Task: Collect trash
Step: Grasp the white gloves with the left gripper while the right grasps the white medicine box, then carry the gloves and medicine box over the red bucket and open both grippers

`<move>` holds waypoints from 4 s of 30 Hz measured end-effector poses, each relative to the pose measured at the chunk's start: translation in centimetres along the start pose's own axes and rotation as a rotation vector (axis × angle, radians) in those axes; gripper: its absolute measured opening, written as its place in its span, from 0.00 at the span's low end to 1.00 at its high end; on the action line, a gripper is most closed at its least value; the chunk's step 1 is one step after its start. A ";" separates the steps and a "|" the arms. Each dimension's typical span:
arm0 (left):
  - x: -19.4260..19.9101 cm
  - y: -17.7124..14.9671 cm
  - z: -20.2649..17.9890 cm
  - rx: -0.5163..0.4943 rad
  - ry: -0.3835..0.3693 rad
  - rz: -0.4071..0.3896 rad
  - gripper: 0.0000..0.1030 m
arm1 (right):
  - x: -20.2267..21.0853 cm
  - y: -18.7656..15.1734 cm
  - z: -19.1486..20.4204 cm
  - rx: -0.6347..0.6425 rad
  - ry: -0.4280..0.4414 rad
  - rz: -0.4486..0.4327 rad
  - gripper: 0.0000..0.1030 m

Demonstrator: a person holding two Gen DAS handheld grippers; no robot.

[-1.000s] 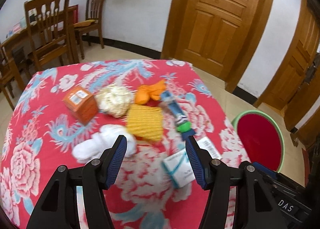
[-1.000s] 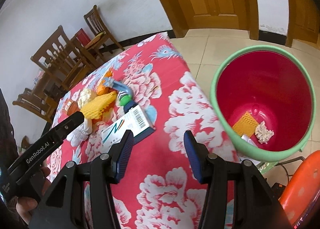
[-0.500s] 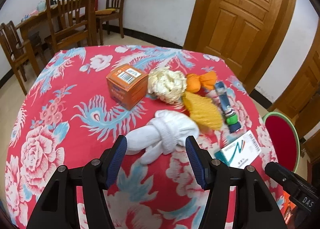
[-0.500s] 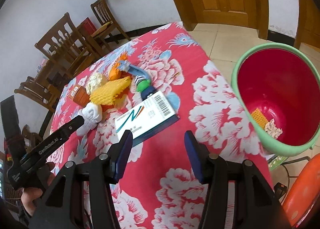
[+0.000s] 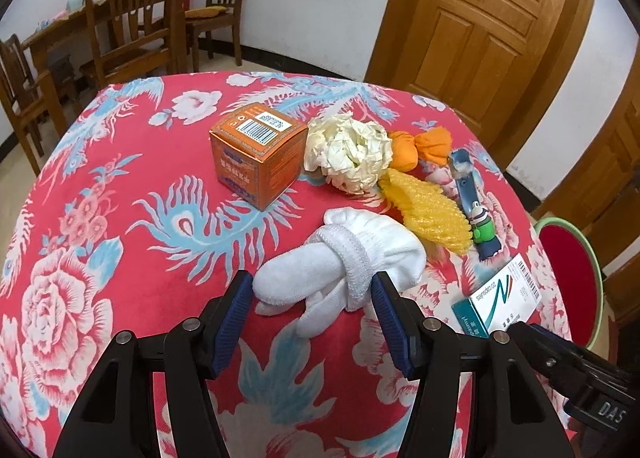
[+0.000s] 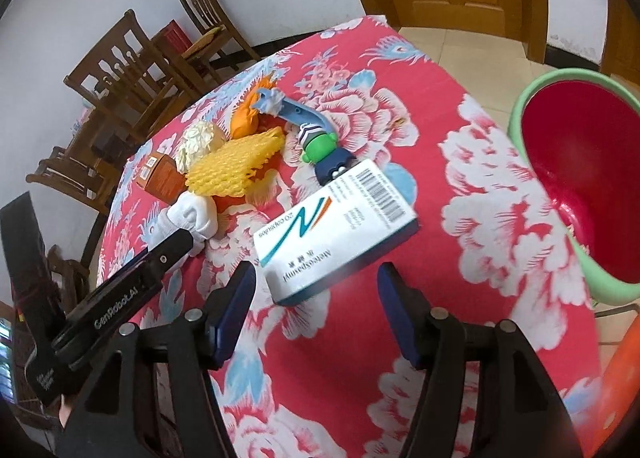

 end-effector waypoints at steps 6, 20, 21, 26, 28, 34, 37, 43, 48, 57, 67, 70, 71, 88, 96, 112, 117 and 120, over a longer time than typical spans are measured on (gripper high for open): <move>-0.3 0.1 0.2 0.031 -0.026 -0.006 0.61 | -1.1 1.2 0.2 -0.033 -0.025 -0.024 0.65; -0.1 0.3 1.4 0.096 -0.038 -0.025 0.58 | -3.8 3.8 1.2 -0.002 -0.140 -0.060 0.78; -0.1 0.3 1.5 0.101 -0.039 -0.025 0.58 | -4.0 4.1 1.2 -0.010 -0.155 -0.067 0.78; -0.1 0.4 1.8 0.111 -0.042 -0.027 0.57 | -4.8 4.8 1.5 0.032 -0.211 -0.085 0.79; -0.2 0.4 1.8 0.114 -0.043 -0.027 0.57 | -5.1 4.8 1.6 0.072 -0.236 -0.087 0.79; -0.2 0.4 1.8 0.117 -0.045 -0.027 0.54 | -5.0 4.6 1.7 0.135 -0.265 -0.091 0.68; -0.3 0.4 1.7 0.119 -0.055 -0.025 0.42 | -4.5 4.6 1.1 0.117 -0.239 -0.089 0.63; 0.0 0.4 1.0 0.097 -0.074 -0.028 0.17 | -3.4 3.9 0.5 0.111 -0.184 -0.084 0.61; 0.8 0.2 0.6 0.104 -0.093 -0.030 0.15 | -2.2 3.3 -0.4 0.092 -0.135 -0.089 0.61; 3.7 0.8 -0.7 0.101 -0.141 -0.072 0.15 | 0.7 3.1 -0.7 0.114 -0.103 -0.135 0.61; 5.7 1.7 -3.7 0.047 -0.169 -0.105 0.15 | 4.2 3.4 -1.8 0.098 -0.069 -0.196 0.61; 5.8 1.7 -5.3 0.018 -0.179 -0.104 0.15 | 5.2 3.7 -2.7 0.083 -0.074 -0.217 0.61; 5.8 1.8 -5.8 0.008 -0.182 -0.103 0.15 | 5.5 3.9 -3.1 0.078 -0.078 -0.225 0.61; 4.5 1.6 -15.0 -0.138 -0.230 -0.074 0.15 | 9.4 5.3 -11.0 -0.036 -0.155 -0.302 0.61; 3.7 1.2 -18.5 -0.193 -0.246 -0.054 0.15 | 10.2 5.3 -14.4 -0.097 -0.178 -0.317 0.61; 0.9 -0.6 -25.0 -0.296 -0.272 0.006 0.15 | 9.9 4.5 -21.1 -0.239 -0.225 -0.289 0.61; -0.3 -1.3 -26.8 -0.324 -0.281 0.029 0.15 | 9.6 4.1 -22.6 -0.283 -0.243 -0.273 0.58; -0.9 -1.6 -27.6 -0.337 -0.282 0.039 0.15 | 9.5 4.0 -23.6 -0.308 -0.253 -0.265 0.58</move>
Point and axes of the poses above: each gripper's, at about its wrist camera, not at the fingertips, and x roughly against the way its jaws point, z to its left, y to its top, the point moved 8 cm from there along -x, roughly the way its jaws point, and after that the axes turned 7 degrees about -z, right-handed, at the moved point
